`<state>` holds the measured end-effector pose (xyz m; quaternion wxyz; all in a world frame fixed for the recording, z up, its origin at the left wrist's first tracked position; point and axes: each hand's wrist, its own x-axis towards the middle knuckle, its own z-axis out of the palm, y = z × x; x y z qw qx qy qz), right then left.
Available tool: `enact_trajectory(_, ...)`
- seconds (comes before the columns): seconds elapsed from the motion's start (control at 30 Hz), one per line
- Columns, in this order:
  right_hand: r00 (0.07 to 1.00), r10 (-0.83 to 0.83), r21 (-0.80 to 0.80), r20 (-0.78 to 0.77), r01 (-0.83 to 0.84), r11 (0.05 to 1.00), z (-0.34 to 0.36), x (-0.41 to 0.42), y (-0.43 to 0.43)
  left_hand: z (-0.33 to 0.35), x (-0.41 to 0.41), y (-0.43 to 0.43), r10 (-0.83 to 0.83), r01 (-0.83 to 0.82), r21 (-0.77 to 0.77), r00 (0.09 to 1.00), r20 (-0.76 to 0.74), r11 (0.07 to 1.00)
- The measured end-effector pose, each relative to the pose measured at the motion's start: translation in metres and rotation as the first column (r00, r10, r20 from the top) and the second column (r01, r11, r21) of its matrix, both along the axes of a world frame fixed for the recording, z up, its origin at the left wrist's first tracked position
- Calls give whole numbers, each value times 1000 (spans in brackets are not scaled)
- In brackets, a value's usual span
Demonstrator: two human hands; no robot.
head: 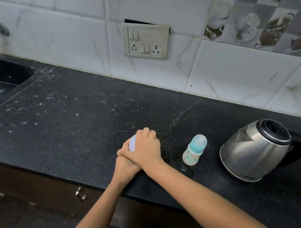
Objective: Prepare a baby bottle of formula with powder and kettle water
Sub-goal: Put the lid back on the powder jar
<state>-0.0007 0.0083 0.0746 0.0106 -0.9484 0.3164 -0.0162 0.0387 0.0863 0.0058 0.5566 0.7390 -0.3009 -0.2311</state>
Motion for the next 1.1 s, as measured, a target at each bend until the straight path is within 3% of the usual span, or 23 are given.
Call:
enact_trajectory(0.03, 995, -90, 69, -34, 92, 993, 16, 0, 0, 1, 0, 0, 6, -6, 13, 1000, -20, 1000)
enact_trajectory(0.1, 989, -19, 188, -146, 46, 981, 34, -4, -16, 0, 0, 1, 15, -14, 30, 1000, -26, 999)
enact_trajectory(0.2, 908, 351, 85, -227, -341, 936, 54, -20, -37, -5, 2, 2, 14, -14, 16, 1000, -14, 1000)
enact_trajectory(0.27, 760, 591, 14, -269, -611, 792, 45, -23, -48, -2, 1, 3, 3, -3, 7, 1000, -8, 1000)
enact_trajectory(0.3, 693, 652, 40, -309, -675, 737, 37, -21, -56, -1, 1, 3, -1, 1, 6, 1000, -9, 1000)
enact_trajectory(0.37, 668, 687, 94, -286, -694, 714, 29, -17, -66, -1, 0, 4, -4, 4, 9, 1000, -24, 1000)
enact_trajectory(0.63, 846, 506, -95, -167, -524, 846, -6, -7, -45, -6, 6, -1, -15, 15, -20, 1000, 17, 1000)
enact_trajectory(0.77, 931, 348, -163, -113, -363, 918, -12, -5, -35, 1, 2, -3, 2, -3, -18, 1000, -19, 1000)
enact_trajectory(0.9, 994, 95, -33, -53, -96, 995, -13, -6, -21, 6, 4, -4, -20, 18, 53, 999, 36, 998)
enact_trajectory(1.0, 990, -116, 134, 86, 104, 986, -15, -10, -8, 4, 7, -3, -45, 43, 46, 998, 46, 998)
enact_trajectory(1.1, 920, -129, 282, 369, 21, 959, -33, -34, 1, -1, 12, -1, -60, 58, 29, 996, 65, 998)
